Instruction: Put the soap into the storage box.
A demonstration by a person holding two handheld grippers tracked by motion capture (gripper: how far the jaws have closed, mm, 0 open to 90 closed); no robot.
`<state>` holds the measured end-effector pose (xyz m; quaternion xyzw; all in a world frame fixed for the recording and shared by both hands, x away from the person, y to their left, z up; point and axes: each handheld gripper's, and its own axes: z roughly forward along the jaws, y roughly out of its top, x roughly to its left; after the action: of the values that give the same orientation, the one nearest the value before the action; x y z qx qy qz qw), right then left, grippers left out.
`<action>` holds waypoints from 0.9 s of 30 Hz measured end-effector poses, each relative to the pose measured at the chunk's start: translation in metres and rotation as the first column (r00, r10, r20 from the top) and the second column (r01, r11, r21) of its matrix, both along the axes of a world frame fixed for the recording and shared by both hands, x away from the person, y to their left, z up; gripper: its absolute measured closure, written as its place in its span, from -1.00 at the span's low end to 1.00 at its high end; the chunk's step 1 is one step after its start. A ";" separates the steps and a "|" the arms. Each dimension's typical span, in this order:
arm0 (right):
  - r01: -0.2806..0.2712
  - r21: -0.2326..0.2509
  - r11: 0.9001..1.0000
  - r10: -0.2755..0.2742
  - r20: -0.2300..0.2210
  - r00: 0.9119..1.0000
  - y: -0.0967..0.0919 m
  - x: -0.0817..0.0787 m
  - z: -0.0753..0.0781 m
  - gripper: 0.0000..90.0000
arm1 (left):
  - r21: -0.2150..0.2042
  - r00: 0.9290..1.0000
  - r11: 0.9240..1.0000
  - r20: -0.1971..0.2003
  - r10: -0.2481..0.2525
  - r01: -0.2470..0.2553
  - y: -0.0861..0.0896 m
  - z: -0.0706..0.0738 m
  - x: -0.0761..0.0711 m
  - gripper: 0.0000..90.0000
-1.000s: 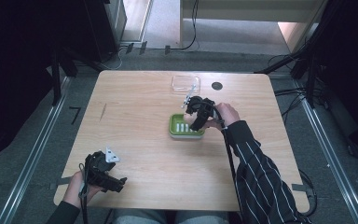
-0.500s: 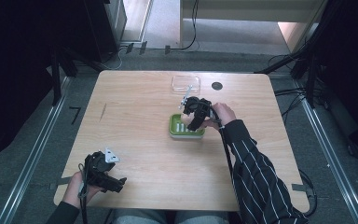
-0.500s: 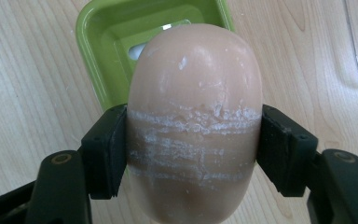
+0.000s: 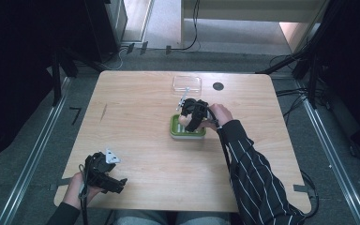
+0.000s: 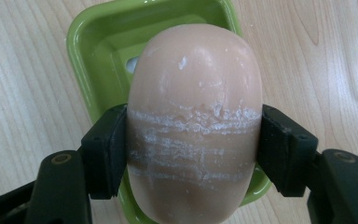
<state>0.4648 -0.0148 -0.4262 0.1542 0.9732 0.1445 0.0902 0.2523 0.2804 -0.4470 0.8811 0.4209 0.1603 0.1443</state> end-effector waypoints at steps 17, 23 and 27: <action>-0.012 0.001 1.000 0.012 -0.019 1.000 0.009 0.004 -0.015 -0.27 | -0.001 1.000 1.000 -0.001 0.000 0.000 0.000 0.000 0.000 -0.99; -0.001 0.002 1.000 0.001 -0.019 1.000 0.009 0.004 -0.016 -0.27 | -0.001 1.000 1.000 -0.001 -0.001 0.001 0.000 0.000 0.000 -0.99; -0.003 -0.002 1.000 0.003 -0.017 1.000 0.008 0.005 -0.017 -0.28 | 0.000 1.000 1.000 0.002 0.000 0.000 0.000 0.000 0.000 -0.99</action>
<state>0.4699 -0.0067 -0.4434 0.1540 0.9743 0.1423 0.0821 0.2525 0.2801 -0.4466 0.8810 0.4206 0.1612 0.1447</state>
